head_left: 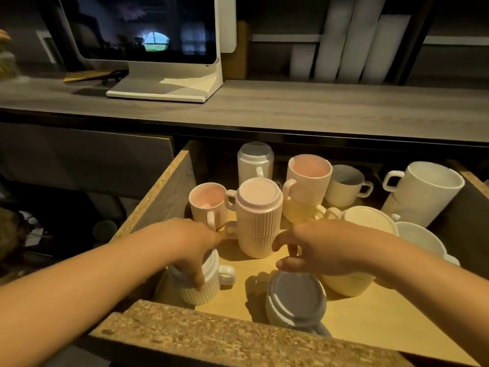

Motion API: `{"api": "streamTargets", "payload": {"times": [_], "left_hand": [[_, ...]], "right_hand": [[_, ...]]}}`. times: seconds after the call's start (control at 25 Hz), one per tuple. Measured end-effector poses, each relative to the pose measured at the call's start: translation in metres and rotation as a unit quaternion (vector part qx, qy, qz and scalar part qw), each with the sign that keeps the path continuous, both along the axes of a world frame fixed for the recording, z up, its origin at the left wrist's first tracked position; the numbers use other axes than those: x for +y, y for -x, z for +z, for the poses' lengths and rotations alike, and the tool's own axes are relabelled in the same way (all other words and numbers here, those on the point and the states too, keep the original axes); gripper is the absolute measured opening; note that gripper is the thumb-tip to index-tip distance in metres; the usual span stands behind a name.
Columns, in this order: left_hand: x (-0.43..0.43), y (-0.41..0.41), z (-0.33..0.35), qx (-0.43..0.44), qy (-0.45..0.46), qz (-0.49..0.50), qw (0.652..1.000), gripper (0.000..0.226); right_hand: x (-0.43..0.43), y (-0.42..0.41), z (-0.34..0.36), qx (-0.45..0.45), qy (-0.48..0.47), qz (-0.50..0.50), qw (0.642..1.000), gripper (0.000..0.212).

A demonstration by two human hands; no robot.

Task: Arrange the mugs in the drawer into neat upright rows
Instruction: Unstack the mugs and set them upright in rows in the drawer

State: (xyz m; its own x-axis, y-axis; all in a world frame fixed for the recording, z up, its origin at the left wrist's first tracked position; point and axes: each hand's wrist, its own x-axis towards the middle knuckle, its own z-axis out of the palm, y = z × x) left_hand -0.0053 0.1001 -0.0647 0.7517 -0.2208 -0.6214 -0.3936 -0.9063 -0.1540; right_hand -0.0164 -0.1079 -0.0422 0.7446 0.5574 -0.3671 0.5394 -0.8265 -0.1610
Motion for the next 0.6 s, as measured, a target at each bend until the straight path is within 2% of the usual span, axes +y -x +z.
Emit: {"api": "streamTargets", "payload": {"times": [0.12, 0.32, 0.44, 0.6], "left_hand": [[0.000, -0.003, -0.001, 0.022, 0.002, 0.012, 1.000, 0.079], [0.002, -0.003, 0.002, 0.014, 0.040, 0.003, 0.999, 0.071], [0.006, 0.001, 0.015, -0.003, 0.117, 0.011, 0.993, 0.066], [0.020, 0.014, 0.042, -0.048, 0.255, -0.006, 0.966, 0.063]], "right_hand": [[-0.003, 0.003, -0.002, 0.009, -0.001, 0.010, 1.000, 0.046], [-0.006, 0.002, -0.003, 0.004, -0.023, -0.007, 1.000, 0.046], [-0.008, 0.000, 0.000, 0.013, -0.066, -0.032, 0.997, 0.043], [-0.008, -0.001, 0.007, 0.043, -0.216, -0.083, 0.972, 0.043]]}}
